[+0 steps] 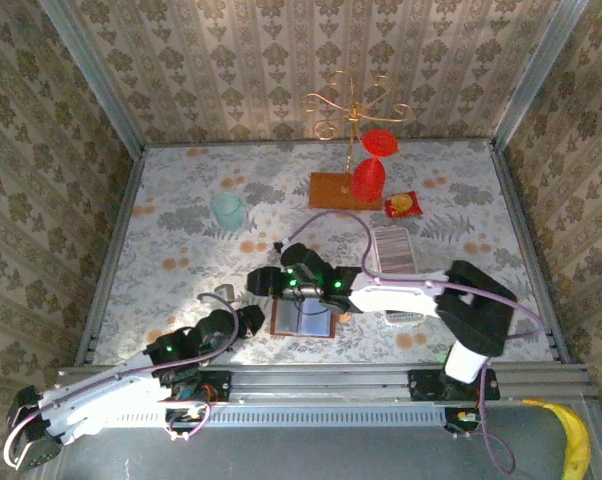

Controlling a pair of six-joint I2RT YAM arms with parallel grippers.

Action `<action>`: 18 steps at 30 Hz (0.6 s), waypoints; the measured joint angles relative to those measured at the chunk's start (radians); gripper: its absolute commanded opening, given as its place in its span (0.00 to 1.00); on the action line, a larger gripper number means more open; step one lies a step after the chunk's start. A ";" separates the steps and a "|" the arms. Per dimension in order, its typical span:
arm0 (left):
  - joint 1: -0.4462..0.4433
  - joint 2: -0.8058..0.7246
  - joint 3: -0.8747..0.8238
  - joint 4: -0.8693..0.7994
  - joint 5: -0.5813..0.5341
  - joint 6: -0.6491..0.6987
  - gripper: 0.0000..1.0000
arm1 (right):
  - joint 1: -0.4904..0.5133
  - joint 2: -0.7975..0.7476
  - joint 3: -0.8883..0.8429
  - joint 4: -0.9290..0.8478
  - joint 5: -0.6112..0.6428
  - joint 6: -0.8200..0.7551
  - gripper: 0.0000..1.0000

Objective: Put the credit cards into the card holder
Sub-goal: Flip over the card slot in the card holder, then pick up the credit card from the storage box.

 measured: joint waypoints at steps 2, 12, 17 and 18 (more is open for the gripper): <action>0.000 0.033 0.013 -0.034 -0.006 0.021 0.40 | -0.021 -0.108 -0.014 -0.060 0.035 -0.098 0.57; 0.021 0.350 0.151 -0.038 -0.003 0.128 0.52 | -0.089 -0.768 -0.145 -0.438 0.095 -1.067 0.66; 0.053 0.425 0.155 0.026 0.037 0.165 0.54 | -0.137 -0.885 -0.161 -0.793 0.114 -1.575 0.69; 0.058 0.436 0.156 0.035 0.046 0.171 0.54 | -0.163 -0.898 -0.180 -0.856 0.130 -1.668 0.69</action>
